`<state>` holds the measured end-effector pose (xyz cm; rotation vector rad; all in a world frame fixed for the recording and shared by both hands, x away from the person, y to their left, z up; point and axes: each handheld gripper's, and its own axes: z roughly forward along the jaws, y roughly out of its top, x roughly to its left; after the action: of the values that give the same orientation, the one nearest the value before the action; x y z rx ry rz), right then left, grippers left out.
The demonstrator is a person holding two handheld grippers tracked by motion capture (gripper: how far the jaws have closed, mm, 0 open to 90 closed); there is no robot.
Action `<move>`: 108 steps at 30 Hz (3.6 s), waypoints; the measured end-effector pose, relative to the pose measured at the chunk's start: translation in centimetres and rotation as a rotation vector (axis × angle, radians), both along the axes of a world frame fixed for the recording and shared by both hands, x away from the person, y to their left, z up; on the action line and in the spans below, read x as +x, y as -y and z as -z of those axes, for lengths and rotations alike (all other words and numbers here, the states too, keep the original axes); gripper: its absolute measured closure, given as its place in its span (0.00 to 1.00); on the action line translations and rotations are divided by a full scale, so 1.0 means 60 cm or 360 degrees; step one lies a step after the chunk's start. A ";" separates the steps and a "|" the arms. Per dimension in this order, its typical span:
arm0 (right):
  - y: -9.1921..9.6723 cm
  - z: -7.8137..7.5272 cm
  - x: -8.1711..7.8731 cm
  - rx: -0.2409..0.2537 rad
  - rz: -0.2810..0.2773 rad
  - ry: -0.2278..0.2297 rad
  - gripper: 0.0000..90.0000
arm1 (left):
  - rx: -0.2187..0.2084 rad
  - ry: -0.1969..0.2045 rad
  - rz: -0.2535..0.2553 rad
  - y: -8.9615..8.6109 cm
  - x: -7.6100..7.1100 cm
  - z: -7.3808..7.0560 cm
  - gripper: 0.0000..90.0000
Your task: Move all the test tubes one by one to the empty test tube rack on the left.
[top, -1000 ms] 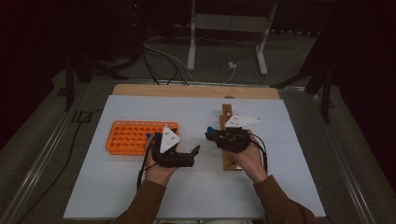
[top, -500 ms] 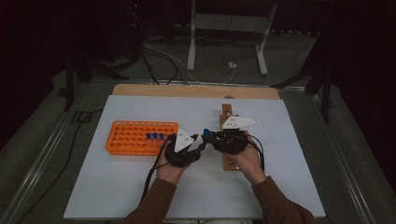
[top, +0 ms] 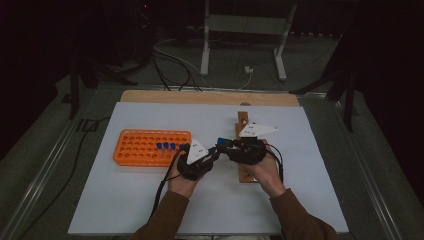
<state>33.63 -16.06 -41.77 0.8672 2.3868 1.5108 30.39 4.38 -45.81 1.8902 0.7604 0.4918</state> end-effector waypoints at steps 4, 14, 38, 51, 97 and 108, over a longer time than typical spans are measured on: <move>0.010 -0.006 0.001 0.0041 -0.0007 -0.0006 0.62 | -0.0026 -0.0028 -0.0010 -0.008 0.002 0.002 0.87; 0.030 -0.017 0.002 0.0019 0.0024 0.0072 0.29 | -0.0069 -0.0023 -0.0044 -0.034 -0.002 -0.006 0.87; 0.050 -0.009 0.017 -0.0052 0.0175 0.0099 0.00 | -0.0154 -0.0009 -0.0080 -0.125 -0.035 -0.016 0.87; 0.064 -0.010 0.023 -0.0029 0.0233 0.0097 0.00 | -0.0210 -0.0005 -0.0053 -0.178 -0.051 -0.017 0.87; 0.086 -0.019 0.018 0.0047 0.0275 0.0094 0.00 | -0.0242 0.0032 -0.0522 -0.283 -0.037 0.011 0.87; 0.086 -0.016 0.016 0.0035 0.0282 0.0091 0.00 | -0.0247 0.0011 -0.0584 -0.279 -0.020 0.029 0.87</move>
<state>34.61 -21.22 -40.81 0.9975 2.1932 1.4757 29.18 21.15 -47.53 1.6092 1.1167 0.6456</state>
